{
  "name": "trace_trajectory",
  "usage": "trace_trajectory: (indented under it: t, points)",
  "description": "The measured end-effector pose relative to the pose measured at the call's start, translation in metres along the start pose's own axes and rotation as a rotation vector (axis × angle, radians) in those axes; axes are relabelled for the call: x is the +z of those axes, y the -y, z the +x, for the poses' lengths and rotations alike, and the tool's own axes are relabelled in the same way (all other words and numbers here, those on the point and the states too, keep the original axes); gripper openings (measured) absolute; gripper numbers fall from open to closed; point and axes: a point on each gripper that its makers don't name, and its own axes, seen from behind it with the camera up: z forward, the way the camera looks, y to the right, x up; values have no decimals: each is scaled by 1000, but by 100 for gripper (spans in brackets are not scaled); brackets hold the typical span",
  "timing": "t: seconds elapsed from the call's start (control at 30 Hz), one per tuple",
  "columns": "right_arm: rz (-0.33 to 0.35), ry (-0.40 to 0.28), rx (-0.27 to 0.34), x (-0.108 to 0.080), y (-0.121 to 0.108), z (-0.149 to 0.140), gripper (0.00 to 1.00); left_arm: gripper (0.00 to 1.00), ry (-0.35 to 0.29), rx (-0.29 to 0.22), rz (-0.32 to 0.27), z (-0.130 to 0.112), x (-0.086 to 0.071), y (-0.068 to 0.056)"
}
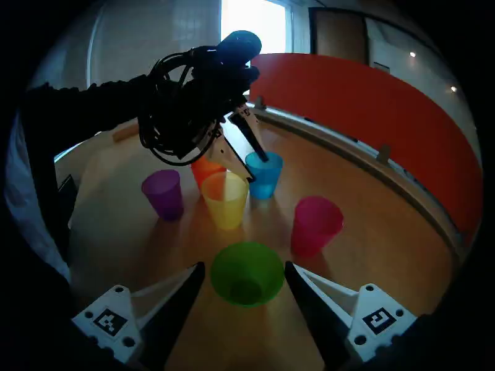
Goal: Pour water
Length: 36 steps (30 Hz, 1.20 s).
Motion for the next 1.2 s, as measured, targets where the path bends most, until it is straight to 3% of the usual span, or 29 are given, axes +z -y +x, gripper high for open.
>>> trace_trajectory:
  t: [0.9,1.2]
  points:
    - [6,17,6,20,-3,-17,100,85,-7,30,13,-1,11,1]
    - [7,12,7,19,-3,-19,99,83,-29,5,18,1,15,3]
